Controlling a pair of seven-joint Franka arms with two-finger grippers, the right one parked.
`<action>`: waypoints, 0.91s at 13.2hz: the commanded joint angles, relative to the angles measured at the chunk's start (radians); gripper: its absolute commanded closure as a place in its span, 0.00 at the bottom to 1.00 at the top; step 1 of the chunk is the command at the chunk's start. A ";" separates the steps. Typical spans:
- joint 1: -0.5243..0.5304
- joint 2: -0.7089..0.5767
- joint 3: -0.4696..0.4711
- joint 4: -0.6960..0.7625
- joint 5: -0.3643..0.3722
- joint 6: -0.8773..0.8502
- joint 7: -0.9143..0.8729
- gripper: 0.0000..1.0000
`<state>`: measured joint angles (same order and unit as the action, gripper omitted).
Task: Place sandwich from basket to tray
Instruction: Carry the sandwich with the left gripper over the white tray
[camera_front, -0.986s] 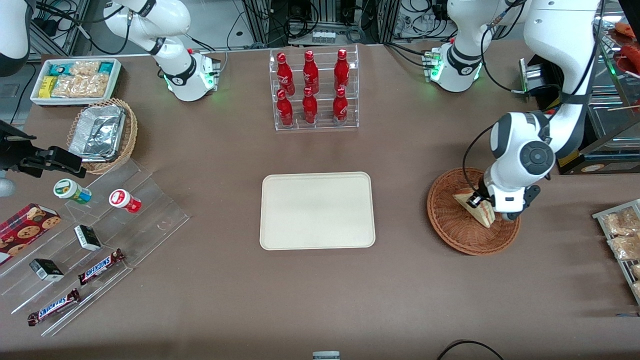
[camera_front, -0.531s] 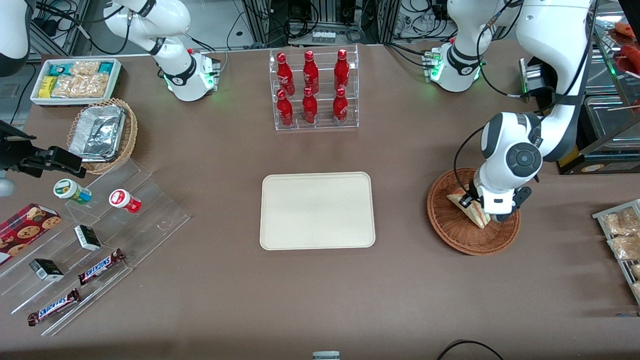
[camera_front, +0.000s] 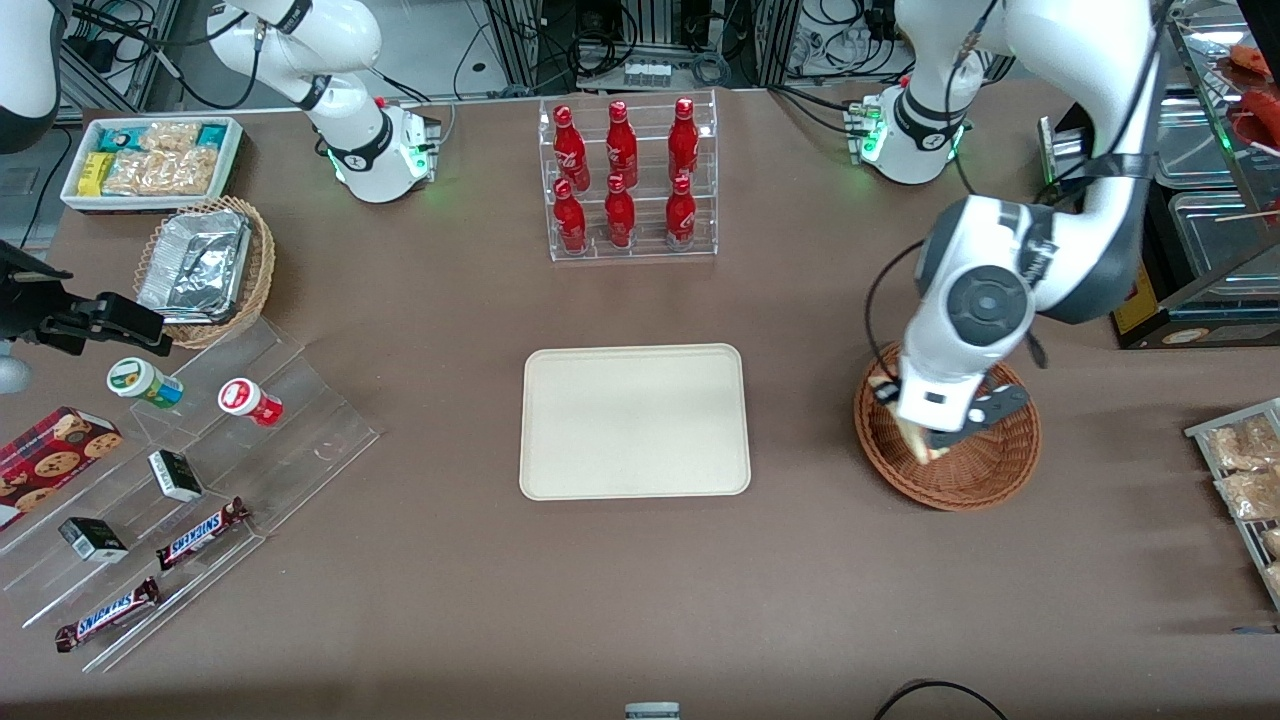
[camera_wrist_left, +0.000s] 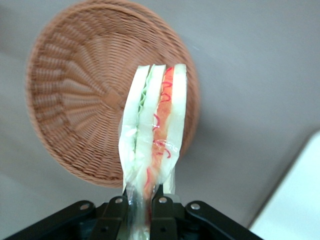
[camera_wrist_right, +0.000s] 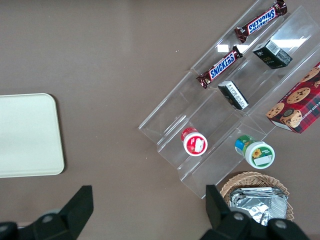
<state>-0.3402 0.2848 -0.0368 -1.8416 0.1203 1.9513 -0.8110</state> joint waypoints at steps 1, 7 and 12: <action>-0.023 0.112 -0.081 0.111 -0.019 -0.012 0.029 1.00; -0.025 0.281 -0.236 0.258 -0.134 0.009 0.121 1.00; -0.049 0.349 -0.270 0.329 -0.133 0.020 0.113 1.00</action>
<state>-0.3732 0.5921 -0.3068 -1.5723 -0.0016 1.9721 -0.7134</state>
